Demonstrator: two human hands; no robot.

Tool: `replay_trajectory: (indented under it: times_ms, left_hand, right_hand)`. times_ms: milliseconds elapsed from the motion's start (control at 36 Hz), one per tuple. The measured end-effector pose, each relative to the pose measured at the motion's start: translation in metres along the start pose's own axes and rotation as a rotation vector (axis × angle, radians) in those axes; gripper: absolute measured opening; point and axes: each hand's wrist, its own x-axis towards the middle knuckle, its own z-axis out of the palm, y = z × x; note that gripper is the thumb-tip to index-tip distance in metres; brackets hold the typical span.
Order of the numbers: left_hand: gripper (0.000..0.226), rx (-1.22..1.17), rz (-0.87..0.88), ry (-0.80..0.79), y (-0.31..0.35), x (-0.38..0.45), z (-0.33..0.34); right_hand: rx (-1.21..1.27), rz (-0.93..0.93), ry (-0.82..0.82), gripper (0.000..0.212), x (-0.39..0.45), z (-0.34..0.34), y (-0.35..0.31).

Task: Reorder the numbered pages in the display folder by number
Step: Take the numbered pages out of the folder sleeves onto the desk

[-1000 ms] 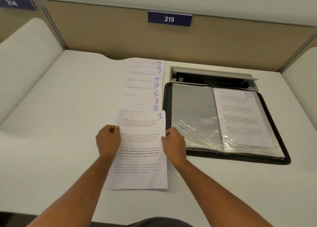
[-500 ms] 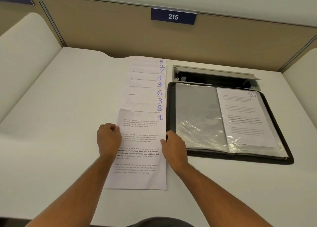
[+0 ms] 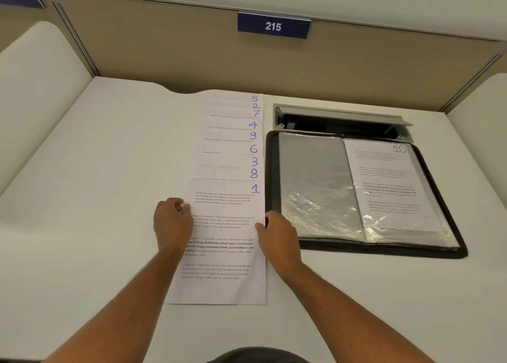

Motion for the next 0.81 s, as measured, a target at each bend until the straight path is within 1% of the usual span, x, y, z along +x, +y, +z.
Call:
replay_trajectory:
  times_ms: [222, 389, 500, 611, 694, 806]
  left_hand:
    - [0.025, 0.009, 0.009, 0.006, 0.006, 0.000, 0.001]
    - [0.026, 0.014, 0.087, -0.032, 0.027, -0.013, 0.015]
    - [0.023, -0.006, 0.182, -0.106, 0.049, -0.030, 0.034]
    - [0.026, -0.010, 0.265, -0.204, 0.073, -0.053, 0.059]
    - [0.026, 0.005, 0.344, -0.279, 0.090, -0.072, 0.080]
    - [0.016, 0.004, 0.449, -0.383, 0.114, -0.097, 0.104]
  right_hand:
    - [0.009, 0.014, -0.002, 0.019, -0.002, -0.003, -0.001]
    - [0.055, -0.011, 0.040, 0.019, -0.011, -0.020, 0.000]
    - [0.052, -0.055, 0.124, 0.022, -0.017, -0.034, 0.010]
    - [0.069, -0.044, 0.211, 0.017, -0.019, -0.053, 0.031]
    - [0.070, -0.031, 0.293, 0.020, -0.019, -0.067, 0.056]
    - [0.001, 0.002, 0.435, 0.022, -0.015, -0.089, 0.098]
